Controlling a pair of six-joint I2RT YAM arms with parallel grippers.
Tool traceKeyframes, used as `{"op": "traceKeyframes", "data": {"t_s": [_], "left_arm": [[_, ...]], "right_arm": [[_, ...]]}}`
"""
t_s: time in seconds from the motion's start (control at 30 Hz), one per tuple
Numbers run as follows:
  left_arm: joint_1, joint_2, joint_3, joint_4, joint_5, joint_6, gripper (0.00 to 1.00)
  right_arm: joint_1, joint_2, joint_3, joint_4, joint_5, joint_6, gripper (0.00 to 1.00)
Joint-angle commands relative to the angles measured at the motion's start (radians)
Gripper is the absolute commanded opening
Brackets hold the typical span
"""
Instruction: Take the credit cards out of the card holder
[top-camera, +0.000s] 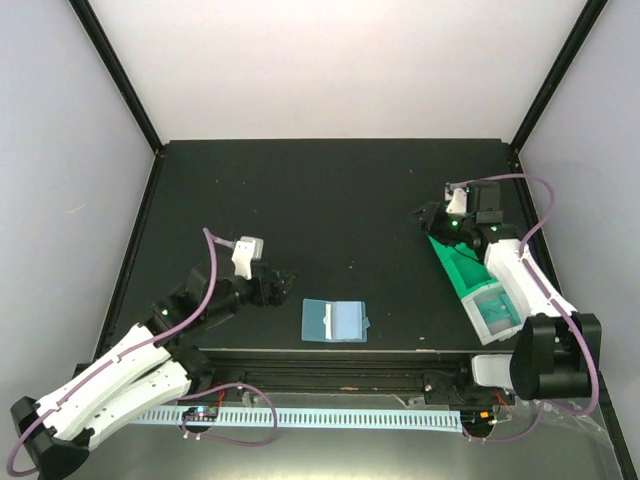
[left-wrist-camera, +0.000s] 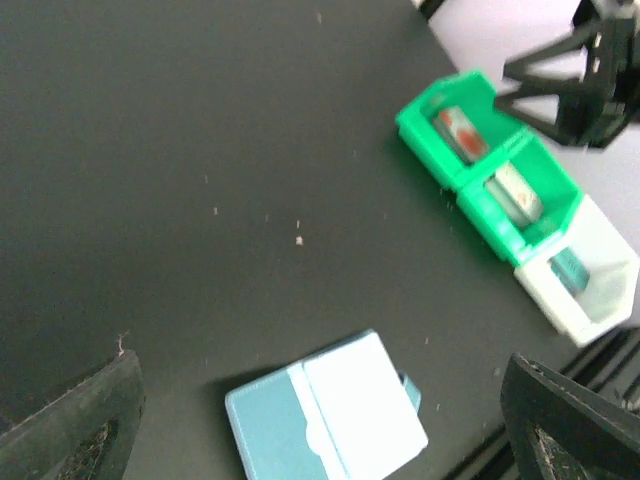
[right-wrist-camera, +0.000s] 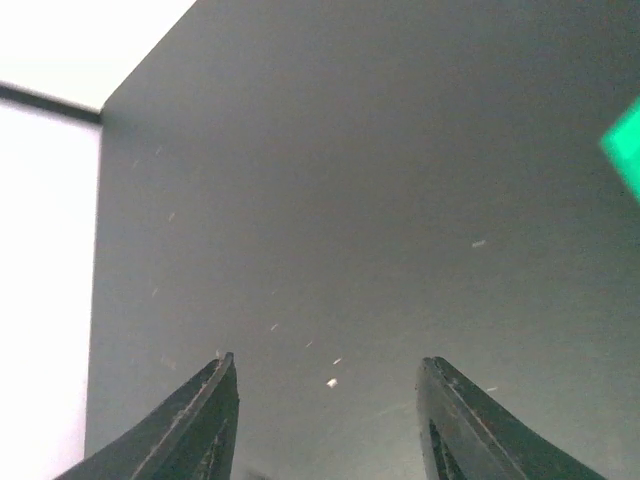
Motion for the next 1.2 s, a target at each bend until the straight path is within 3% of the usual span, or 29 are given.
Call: {"op": "traceKeyframes", "data": {"t_s": [0.0, 0.07, 0.17, 0.4, 0.63, 0.97, 1.17], "left_arm": [[0.007, 0.004, 0.123, -0.074, -0.112, 0.004, 0.99], [0.007, 0.003, 0.143, -0.095, -0.137, 0.001, 0.99], [0.007, 0.003, 0.165, -0.126, -0.175, 0.001, 0.99], [0.007, -0.003, 0.265, -0.193, -0.226, 0.042, 0.99], [0.007, -0.045, 0.293, -0.168, -0.193, 0.068, 0.99], [0.006, -0.139, 0.160, -0.095, -0.126, 0.008, 0.99], [0.007, -0.191, 0.120, -0.059, -0.101, -0.021, 0.99]], "right_arm": [[0.095, -0.072, -0.042, 0.039, -0.098, -0.038, 0.53], [0.125, -0.104, -0.063, 0.045, -0.132, -0.042, 0.64], [0.161, -0.163, -0.071, 0.016, -0.141, -0.066, 0.69], [0.179, -0.366, -0.048, -0.147, -0.117, -0.189, 0.99], [0.179, -0.564, -0.090, -0.200, -0.110, -0.179, 1.00], [0.179, -0.780, -0.239, -0.129, -0.104, -0.162, 1.00], [0.179, -0.871, -0.245, -0.129, -0.067, -0.156, 1.00]]}}
